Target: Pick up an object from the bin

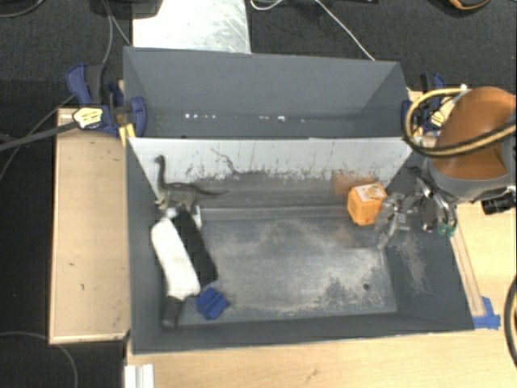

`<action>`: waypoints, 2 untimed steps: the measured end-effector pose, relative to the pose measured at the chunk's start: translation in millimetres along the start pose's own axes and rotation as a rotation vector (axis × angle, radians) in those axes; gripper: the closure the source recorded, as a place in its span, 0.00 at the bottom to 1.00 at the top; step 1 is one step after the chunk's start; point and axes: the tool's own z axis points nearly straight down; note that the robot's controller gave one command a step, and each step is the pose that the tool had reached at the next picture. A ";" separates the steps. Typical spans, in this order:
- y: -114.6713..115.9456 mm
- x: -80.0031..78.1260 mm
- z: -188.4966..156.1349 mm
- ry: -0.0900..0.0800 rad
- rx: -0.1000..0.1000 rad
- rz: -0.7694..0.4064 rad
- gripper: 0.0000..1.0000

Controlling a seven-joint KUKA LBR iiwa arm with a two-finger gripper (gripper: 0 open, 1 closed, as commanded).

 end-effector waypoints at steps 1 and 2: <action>-0.3 0.1 -10.3 0.000 0.000 0.000 1.00; 0.2 3.1 -30.0 0.008 0.000 0.000 1.00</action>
Offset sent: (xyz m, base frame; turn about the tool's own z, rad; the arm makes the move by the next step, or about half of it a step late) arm 0.0000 -0.0001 0.0129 0.0000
